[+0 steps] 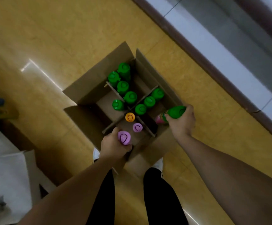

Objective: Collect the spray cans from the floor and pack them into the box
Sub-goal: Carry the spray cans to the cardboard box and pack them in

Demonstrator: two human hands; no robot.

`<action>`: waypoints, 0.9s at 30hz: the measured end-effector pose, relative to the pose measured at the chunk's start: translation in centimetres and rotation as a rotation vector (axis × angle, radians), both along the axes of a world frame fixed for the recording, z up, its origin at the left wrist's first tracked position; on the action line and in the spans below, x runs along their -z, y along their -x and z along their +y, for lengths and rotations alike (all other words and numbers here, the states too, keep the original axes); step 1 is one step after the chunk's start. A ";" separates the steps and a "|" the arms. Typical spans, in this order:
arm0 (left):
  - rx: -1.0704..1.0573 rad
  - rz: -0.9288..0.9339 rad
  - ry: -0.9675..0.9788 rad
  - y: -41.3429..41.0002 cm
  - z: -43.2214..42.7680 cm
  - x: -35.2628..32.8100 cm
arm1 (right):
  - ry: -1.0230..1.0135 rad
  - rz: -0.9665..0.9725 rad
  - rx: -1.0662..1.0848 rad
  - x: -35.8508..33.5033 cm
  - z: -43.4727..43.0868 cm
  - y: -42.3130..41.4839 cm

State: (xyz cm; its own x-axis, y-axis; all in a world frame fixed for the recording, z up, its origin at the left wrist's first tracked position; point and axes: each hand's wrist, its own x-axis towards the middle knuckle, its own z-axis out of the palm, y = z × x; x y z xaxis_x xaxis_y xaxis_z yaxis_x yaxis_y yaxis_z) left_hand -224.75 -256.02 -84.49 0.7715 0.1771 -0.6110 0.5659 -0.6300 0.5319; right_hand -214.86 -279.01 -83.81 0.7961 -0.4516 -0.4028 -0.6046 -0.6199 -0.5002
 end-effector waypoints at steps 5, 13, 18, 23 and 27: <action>-0.097 0.000 0.078 2.5 -2.8 6.2 | -0.013 0.015 -0.020 5.8 -0.4 -0.8; -0.224 0.061 0.136 4.1 -5.3 12.9 | -0.038 0.073 -0.127 11.9 -0.1 -1.0; -0.337 0.132 0.141 3.9 -7.4 15.1 | -0.084 0.094 -0.132 14.2 0.9 -0.2; -0.422 0.157 0.164 3.0 -9.4 16.2 | -0.121 0.079 -0.100 15.8 2.2 0.5; -0.461 0.172 0.154 2.7 -10.2 17.6 | -0.146 0.076 -0.099 16.9 3.1 0.8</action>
